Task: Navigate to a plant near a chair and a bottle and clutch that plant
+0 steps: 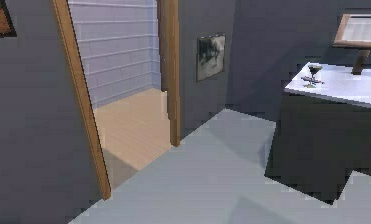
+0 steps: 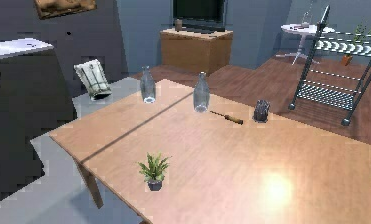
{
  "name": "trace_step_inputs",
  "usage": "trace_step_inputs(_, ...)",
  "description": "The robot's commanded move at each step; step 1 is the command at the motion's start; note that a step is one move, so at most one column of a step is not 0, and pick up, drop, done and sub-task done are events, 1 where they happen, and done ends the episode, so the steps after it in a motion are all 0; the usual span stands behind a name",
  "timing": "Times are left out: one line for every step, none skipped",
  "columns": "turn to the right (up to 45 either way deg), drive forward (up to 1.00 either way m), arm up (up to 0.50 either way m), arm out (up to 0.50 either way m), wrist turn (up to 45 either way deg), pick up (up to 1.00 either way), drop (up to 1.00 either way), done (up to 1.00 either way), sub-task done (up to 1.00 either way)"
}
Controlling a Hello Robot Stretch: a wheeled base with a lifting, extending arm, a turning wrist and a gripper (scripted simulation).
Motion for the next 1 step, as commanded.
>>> trace_step_inputs(0.0,0.0,0.34,0.0,0.0,0.0,0.0,0.0,0.0)
